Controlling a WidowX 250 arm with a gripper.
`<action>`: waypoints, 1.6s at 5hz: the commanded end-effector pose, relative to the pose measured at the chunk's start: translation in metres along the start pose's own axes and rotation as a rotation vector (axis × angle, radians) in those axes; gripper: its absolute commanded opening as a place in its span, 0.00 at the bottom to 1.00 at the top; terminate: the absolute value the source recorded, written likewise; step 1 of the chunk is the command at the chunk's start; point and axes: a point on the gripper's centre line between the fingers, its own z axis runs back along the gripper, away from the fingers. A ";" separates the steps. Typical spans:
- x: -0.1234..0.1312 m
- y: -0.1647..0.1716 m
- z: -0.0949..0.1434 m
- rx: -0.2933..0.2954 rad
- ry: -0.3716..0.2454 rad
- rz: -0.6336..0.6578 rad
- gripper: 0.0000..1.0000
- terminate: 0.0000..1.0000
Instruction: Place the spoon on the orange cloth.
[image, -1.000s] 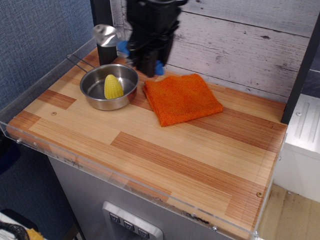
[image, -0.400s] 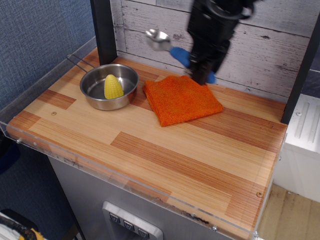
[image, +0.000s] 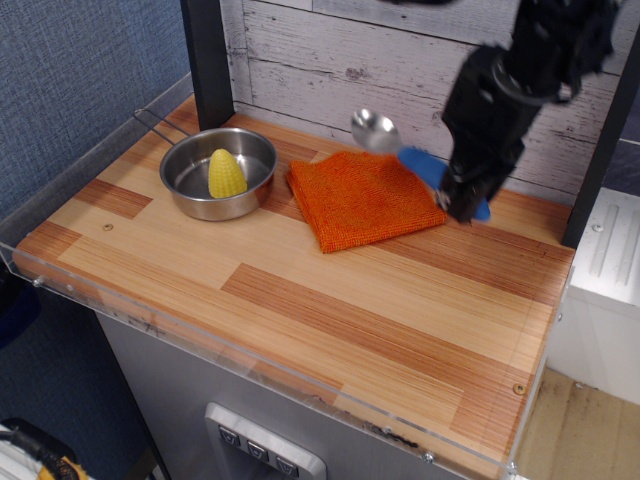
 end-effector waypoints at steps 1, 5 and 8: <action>-0.019 -0.008 -0.003 -0.026 0.035 -0.004 0.00 0.00; -0.019 -0.008 -0.021 0.049 0.065 0.055 1.00 0.00; -0.017 -0.007 -0.010 0.045 0.047 0.089 1.00 0.00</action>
